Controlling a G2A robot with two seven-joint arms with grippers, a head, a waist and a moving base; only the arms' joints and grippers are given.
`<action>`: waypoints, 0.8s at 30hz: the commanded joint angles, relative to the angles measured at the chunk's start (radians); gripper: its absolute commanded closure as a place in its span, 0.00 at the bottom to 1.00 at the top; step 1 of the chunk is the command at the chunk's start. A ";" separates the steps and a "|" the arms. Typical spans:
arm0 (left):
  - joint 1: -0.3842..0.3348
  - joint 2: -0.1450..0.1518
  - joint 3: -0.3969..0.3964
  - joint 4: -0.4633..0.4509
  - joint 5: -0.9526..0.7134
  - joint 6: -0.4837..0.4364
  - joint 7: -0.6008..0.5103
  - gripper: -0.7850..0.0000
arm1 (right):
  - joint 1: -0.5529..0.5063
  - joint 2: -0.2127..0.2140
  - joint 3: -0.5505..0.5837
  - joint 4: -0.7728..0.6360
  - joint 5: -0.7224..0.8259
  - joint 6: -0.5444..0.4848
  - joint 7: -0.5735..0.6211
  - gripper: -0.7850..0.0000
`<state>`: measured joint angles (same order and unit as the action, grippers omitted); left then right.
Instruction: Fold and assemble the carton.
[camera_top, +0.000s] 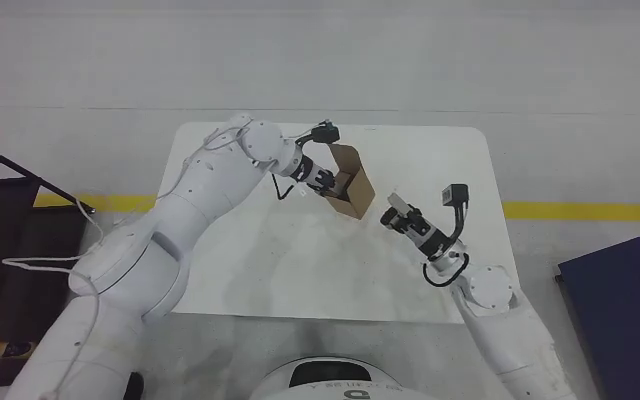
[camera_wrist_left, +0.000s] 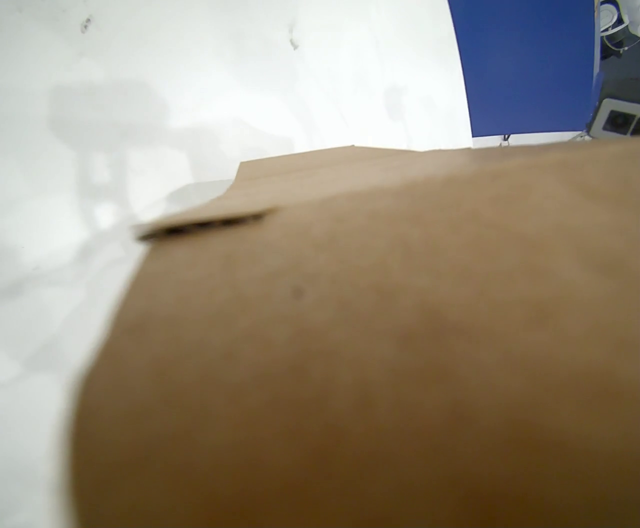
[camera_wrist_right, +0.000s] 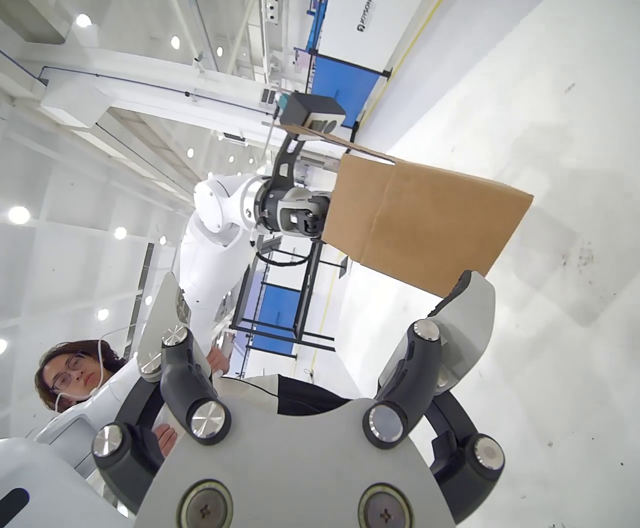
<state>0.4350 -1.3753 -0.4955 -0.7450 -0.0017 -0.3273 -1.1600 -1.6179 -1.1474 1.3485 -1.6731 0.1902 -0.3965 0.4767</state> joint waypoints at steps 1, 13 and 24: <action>0.014 0.009 -0.010 -0.035 0.005 0.022 -0.012 1.00 | -0.021 0.003 0.023 -0.024 -0.001 -0.002 0.000 0.00; 0.062 0.025 -0.012 -0.180 0.079 0.172 -0.067 1.00 | -0.074 0.008 0.044 -0.052 -0.001 -0.013 0.015 0.00; 0.076 0.002 0.011 -0.189 0.094 0.227 -0.094 0.47 | -0.056 0.003 0.001 0.003 0.055 -0.026 0.066 0.00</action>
<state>0.5106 -1.3718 -0.4857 -0.9384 0.0903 -0.1016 -1.2508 -1.6760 -1.1435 1.3534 -1.6759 0.2371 -0.4211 0.5372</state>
